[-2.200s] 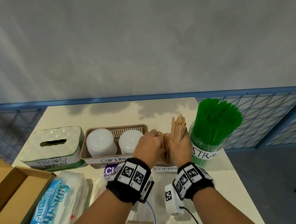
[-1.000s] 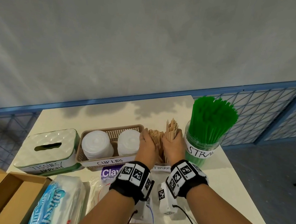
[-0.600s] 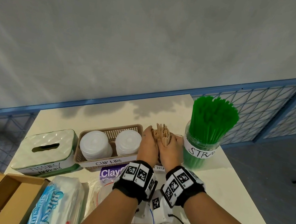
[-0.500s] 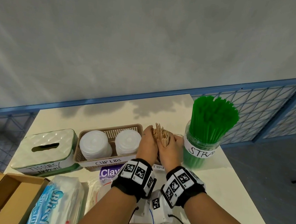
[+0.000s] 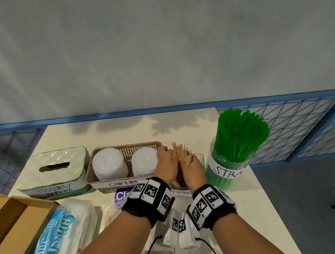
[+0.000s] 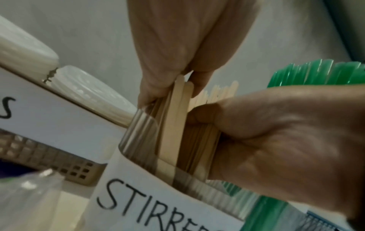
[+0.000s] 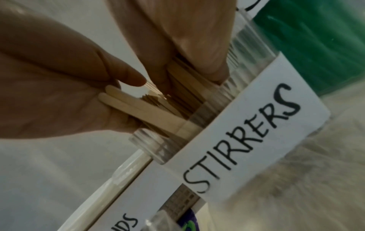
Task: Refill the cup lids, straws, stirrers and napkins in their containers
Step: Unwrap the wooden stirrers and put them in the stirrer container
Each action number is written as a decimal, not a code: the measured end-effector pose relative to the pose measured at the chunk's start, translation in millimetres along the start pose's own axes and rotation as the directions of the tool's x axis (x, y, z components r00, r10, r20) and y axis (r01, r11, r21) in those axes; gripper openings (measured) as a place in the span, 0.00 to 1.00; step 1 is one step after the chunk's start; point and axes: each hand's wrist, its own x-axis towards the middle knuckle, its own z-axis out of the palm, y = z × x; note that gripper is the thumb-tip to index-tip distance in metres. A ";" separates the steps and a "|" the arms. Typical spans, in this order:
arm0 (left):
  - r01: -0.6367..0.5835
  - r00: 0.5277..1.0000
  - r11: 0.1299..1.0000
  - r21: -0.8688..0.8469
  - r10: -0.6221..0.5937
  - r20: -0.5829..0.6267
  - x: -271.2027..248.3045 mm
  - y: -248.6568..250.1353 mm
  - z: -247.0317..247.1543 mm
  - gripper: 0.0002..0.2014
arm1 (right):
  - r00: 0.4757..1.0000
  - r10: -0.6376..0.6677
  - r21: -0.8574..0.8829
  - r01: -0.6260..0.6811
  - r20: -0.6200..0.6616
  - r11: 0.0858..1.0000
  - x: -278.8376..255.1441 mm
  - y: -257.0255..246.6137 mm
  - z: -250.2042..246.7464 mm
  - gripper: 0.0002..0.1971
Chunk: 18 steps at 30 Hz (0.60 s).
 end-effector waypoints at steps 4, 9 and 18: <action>-0.067 0.997 0.992 0.104 0.062 0.053 3.3 0.9 -7.9 0.23 | 0.999 -0.044 -0.052 0.043 -0.013 0.998 -6.4 -2.3 -4.7 0.13; -0.269 0.957 0.920 0.285 0.220 0.190 1.9 10.1 -17.1 0.23 | 0.979 -0.203 -0.170 0.195 -0.033 0.966 -17.4 -1.2 -19.3 0.23; -0.462 0.883 0.614 0.640 0.247 0.400 4.2 1.6 -10.8 0.24 | 0.888 -0.446 -0.488 0.439 0.111 0.754 -28.1 5.3 -24.4 0.26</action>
